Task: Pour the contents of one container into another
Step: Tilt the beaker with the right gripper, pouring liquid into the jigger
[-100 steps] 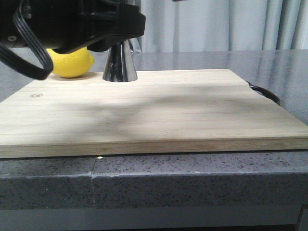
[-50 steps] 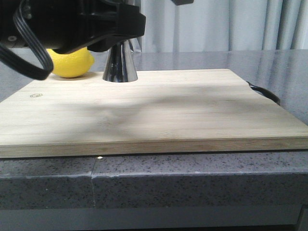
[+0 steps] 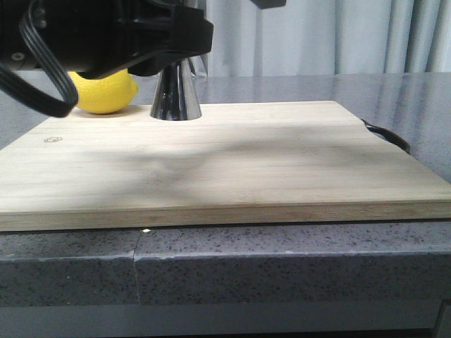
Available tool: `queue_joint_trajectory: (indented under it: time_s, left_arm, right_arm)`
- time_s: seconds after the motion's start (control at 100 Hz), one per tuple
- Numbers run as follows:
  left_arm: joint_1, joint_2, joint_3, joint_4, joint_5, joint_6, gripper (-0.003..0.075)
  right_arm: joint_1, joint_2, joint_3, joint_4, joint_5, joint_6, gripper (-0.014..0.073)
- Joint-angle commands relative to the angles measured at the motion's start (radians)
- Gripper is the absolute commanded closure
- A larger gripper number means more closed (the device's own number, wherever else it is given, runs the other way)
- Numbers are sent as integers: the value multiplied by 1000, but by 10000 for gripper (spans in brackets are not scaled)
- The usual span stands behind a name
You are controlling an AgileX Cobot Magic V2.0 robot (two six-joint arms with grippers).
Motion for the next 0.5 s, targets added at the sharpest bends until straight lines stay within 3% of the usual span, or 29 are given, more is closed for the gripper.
queue_joint_trajectory:
  time_s: [0.0,0.49]
  left_arm:
    - [-9,-24,-30,5,-88,-7,554]
    - [-9,-17,-30,5,-91,-7,554]
  right_arm:
    - [-4,-41,-36,19,-69,-22,355]
    - [-6,-41,-36,17,-65,-49,355]
